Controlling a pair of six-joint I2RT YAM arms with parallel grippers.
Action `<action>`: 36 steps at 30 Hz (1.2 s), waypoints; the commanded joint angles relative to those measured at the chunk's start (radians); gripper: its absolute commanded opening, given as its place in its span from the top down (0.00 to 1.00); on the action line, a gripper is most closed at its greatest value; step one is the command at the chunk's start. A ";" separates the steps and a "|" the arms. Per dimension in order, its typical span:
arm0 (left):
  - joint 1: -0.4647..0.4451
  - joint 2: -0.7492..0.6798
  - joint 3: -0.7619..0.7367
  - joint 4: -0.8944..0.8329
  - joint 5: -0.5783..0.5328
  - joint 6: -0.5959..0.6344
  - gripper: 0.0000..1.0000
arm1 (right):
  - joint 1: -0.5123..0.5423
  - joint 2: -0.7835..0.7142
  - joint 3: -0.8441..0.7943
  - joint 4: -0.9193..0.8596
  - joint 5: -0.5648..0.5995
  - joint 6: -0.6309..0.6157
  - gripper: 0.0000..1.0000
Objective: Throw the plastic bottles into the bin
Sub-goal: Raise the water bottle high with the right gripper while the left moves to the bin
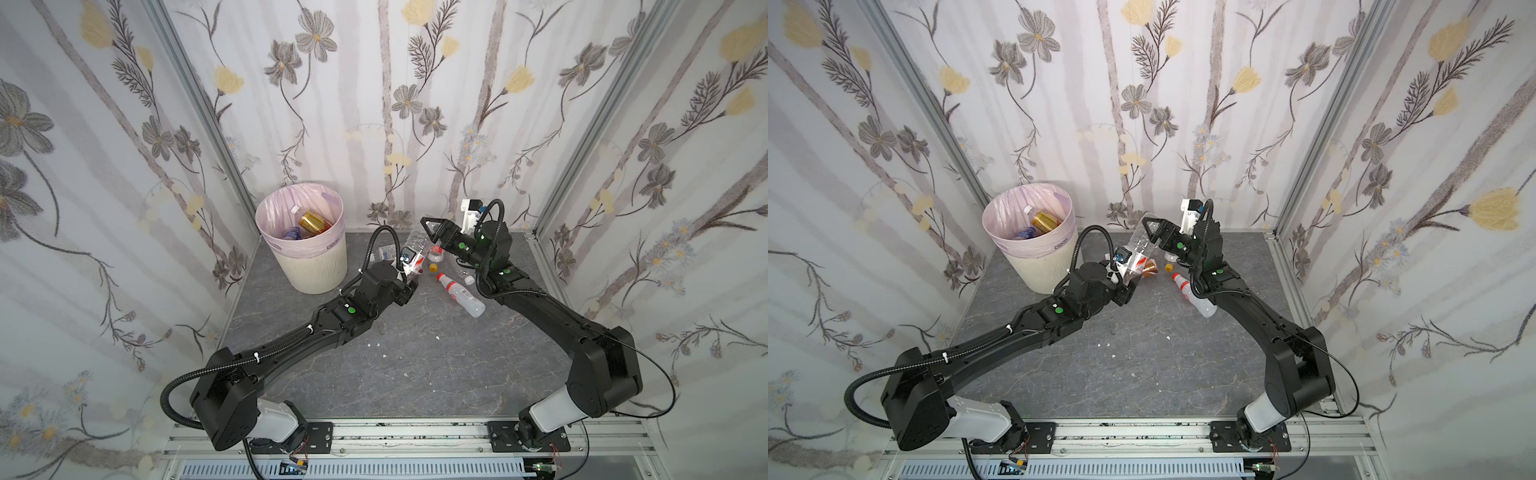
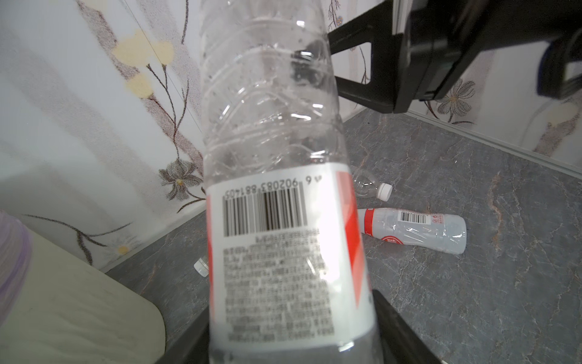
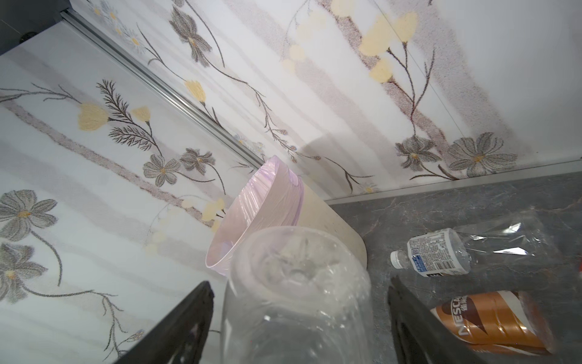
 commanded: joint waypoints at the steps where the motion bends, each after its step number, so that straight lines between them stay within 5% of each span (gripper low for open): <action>1: 0.002 -0.022 -0.018 0.054 -0.027 0.017 0.31 | 0.010 0.036 0.041 0.041 -0.015 0.021 0.21; 12: 0.048 -0.094 -0.074 0.058 -0.050 0.018 0.28 | 0.040 0.114 0.151 0.041 -0.038 0.026 0.43; 18: 0.100 -0.125 -0.077 0.055 -0.030 -0.013 0.23 | 0.067 0.136 0.181 0.028 -0.030 0.012 0.44; 27: 0.155 -0.182 -0.066 0.026 0.007 -0.095 0.00 | 0.108 0.213 0.344 0.061 0.038 -0.030 0.46; 36: 0.342 -0.290 0.016 -0.050 0.179 -0.310 0.00 | 0.142 0.312 0.560 0.227 0.170 -0.159 0.47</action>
